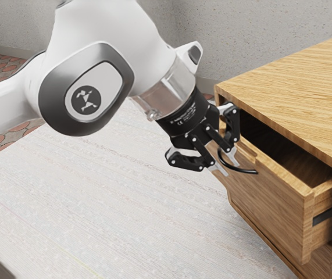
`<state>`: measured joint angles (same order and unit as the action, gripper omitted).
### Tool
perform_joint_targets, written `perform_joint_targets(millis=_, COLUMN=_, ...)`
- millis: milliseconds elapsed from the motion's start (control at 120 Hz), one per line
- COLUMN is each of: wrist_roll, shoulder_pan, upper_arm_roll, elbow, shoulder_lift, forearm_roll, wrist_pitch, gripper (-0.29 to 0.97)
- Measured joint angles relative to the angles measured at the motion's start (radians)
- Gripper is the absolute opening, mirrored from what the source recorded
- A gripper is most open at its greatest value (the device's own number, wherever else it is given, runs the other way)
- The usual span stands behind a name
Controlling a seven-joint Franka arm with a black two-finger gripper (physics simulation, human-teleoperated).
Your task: Pull the drawer handle with one arm to open the drawer
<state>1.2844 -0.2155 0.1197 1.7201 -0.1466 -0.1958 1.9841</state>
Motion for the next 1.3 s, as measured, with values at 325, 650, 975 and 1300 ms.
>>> perform_joint_targets(millis=325, wrist_roll=0.001, shoulder_pan=0.001, upper_arm_roll=0.000, elbow=0.061, shoulder_lift=-0.056, forearm_roll=0.000, wrist_pitch=0.002, gripper=0.03)
perform_joint_targets(millis=650, wrist_roll=0.002, shoulder_pan=0.010, upper_arm_roll=0.000, elbow=0.117, shoulder_lift=-0.105, forearm_roll=-0.001, wrist_pitch=0.002, gripper=0.03)
perform_joint_targets(millis=975, wrist_roll=0.004, shoulder_pan=0.021, upper_arm_roll=0.000, elbow=0.178, shoulder_lift=-0.171, forearm_roll=-0.002, wrist_pitch=0.003, gripper=0.03)
perform_joint_targets(millis=1300, wrist_roll=0.008, shoulder_pan=0.031, upper_arm_roll=0.004, elbow=0.239, shoulder_lift=-0.244, forearm_roll=-0.003, wrist_pitch=0.003, gripper=0.03)
